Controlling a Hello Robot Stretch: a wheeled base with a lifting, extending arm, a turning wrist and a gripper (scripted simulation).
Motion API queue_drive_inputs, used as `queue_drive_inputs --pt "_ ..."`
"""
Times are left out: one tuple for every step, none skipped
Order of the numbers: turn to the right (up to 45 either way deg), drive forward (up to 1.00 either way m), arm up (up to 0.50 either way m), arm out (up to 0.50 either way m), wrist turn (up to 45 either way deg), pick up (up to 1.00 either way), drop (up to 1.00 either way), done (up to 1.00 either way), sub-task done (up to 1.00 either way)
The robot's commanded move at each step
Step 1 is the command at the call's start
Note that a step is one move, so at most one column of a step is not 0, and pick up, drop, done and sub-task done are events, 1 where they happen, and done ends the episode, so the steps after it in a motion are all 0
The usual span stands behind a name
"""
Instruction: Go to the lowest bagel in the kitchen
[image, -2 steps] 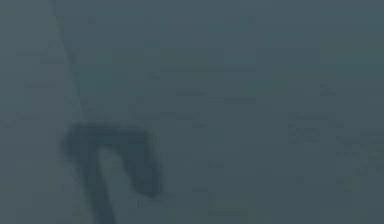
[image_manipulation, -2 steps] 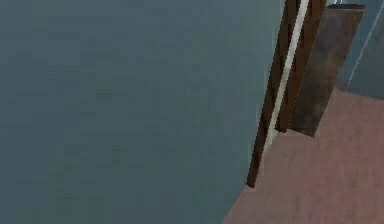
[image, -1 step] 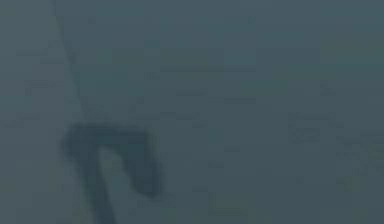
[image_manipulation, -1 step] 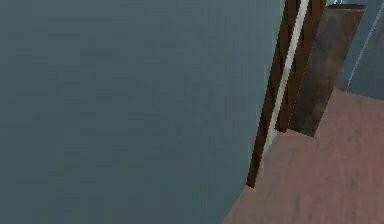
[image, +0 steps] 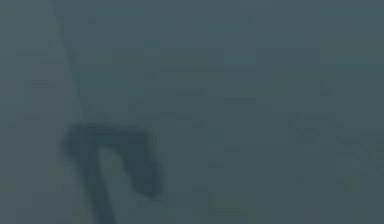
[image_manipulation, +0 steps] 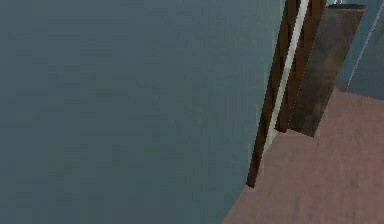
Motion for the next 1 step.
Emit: queue_drive_inputs --pt "-45.0 0.0 0.0 0.0 0.0 0.0 0.0 0.0 0.0"
